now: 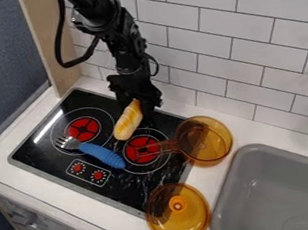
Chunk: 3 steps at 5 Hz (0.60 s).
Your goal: Put the breadstick in between the two burners at the top of the stove
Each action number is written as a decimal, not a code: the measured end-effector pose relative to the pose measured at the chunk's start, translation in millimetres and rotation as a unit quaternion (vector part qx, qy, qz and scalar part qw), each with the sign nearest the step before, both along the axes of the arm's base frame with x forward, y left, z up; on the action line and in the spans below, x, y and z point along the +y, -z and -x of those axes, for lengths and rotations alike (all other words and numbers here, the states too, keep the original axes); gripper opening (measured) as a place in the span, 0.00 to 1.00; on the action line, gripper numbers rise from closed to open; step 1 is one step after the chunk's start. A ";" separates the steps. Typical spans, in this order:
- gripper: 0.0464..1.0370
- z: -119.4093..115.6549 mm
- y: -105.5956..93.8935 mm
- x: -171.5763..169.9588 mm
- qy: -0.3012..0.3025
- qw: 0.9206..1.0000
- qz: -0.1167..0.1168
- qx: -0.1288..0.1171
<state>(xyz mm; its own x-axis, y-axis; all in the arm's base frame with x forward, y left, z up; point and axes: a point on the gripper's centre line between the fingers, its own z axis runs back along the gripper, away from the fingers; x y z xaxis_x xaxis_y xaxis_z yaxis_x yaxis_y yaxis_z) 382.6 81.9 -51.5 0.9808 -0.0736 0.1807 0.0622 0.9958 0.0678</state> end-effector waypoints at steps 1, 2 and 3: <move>0.93 7.0 -1.0 -2.8 -0.024 1.000 -0.012 -0.002; 0.96 18.7 -3.9 -5.3 -0.024 1.000 -0.015 0.006; 0.96 21.2 -20.4 -4.7 -0.042 0.999 -0.024 -0.009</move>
<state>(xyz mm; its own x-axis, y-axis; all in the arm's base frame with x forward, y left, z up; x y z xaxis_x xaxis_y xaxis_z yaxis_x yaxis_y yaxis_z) 361.4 77.1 -31.1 0.9807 0.0001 0.1957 -0.0232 0.9930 0.1158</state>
